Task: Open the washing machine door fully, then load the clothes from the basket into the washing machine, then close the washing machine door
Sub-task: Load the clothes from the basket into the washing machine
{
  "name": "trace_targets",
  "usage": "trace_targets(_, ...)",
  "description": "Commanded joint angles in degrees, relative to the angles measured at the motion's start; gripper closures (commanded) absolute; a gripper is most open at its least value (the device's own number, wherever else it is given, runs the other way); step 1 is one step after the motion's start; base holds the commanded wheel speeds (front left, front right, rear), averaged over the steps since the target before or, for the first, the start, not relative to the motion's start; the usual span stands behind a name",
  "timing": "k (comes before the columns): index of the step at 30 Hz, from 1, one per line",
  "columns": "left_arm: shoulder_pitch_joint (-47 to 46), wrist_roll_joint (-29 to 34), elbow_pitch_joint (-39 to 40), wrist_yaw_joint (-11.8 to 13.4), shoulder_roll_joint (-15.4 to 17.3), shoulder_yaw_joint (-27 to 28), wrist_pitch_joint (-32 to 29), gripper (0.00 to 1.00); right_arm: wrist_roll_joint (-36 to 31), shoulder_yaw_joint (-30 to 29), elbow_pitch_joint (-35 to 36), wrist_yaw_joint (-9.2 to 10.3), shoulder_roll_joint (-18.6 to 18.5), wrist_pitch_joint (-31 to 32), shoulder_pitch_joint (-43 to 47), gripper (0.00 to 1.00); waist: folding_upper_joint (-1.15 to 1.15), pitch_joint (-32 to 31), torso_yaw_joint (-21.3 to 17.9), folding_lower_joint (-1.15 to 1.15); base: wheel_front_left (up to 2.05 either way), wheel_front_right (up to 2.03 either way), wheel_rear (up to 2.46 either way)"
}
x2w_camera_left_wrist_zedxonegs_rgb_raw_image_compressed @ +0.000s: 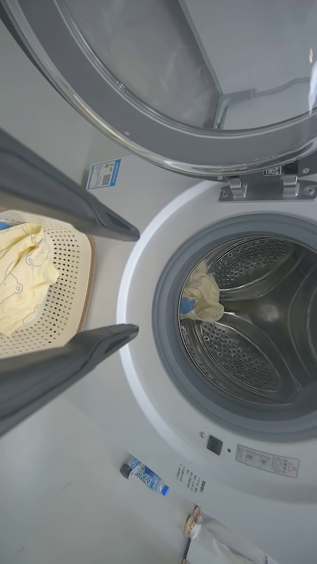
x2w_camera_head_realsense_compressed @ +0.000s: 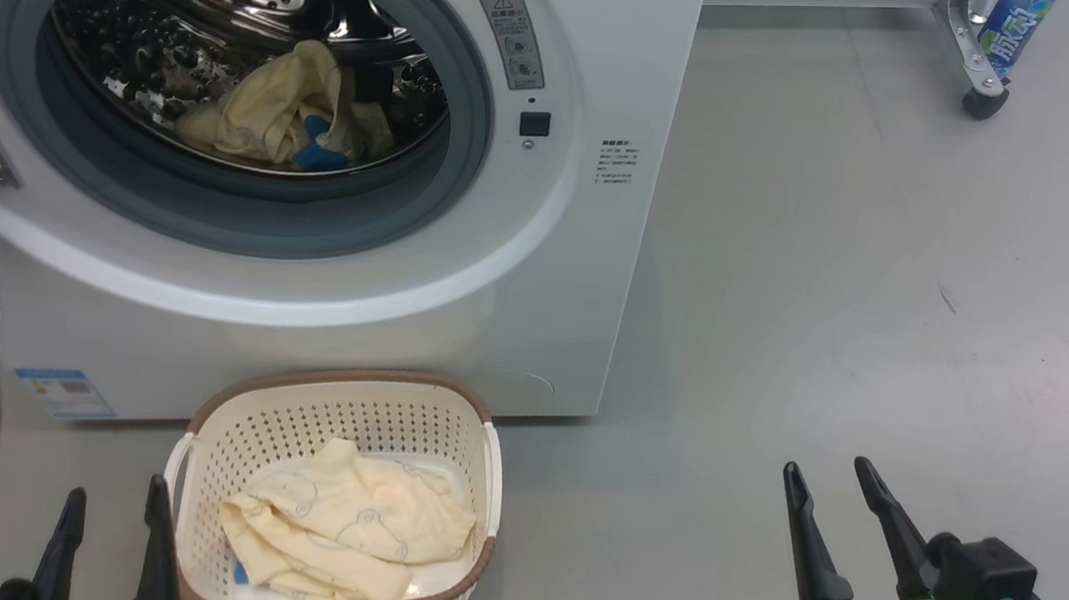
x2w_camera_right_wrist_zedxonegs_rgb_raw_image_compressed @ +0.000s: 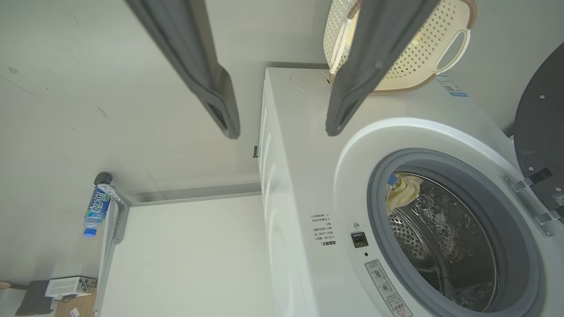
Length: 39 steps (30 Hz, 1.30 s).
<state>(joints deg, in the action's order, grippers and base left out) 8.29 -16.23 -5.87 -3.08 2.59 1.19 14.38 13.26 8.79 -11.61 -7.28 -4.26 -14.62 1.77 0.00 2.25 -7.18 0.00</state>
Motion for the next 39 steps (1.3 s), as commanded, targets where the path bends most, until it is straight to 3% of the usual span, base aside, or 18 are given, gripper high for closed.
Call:
trace_targets(1, -1.3, -0.3, 2.0, 0.1, 0.3, 1.5, 0.6, 0.00, -0.1, 1.4, 1.6, -0.21, -1.3, -0.4, -1.2, 0.00, 0.00, -0.1, 0.0, 0.00, 0.00, 0.00, 0.00)
trace_targets(21, -2.3, 1.2, 0.4, -0.3, 0.3, 0.5, 0.6, 0.00, 0.2, 1.9, 1.9, -0.21, -1.3, -0.4, -1.7, 0.00, 0.00, 1.5, -0.9, 0.00, 0.00, 0.00, 0.00)
trace_targets(32, -9.9, 3.2, -9.1, -1.9, 0.3, -0.3, 0.6, 0.00, 0.2, 2.8, 2.4, -0.21, 0.1, -0.4, -5.3, 0.00, 0.00, 9.7, -2.4, 0.00, 0.00, 0.00, 0.00)
trace_targets(39, -18.1, 3.2, -18.1, -2.8, 2.0, -1.2, 0.4, 0.00, 0.6, 4.1, 2.6, -0.21, 0.9, -0.4, -9.2, 0.00, 0.00, 16.8, -4.3, 0.00, 0.00, 0.00, 0.00)
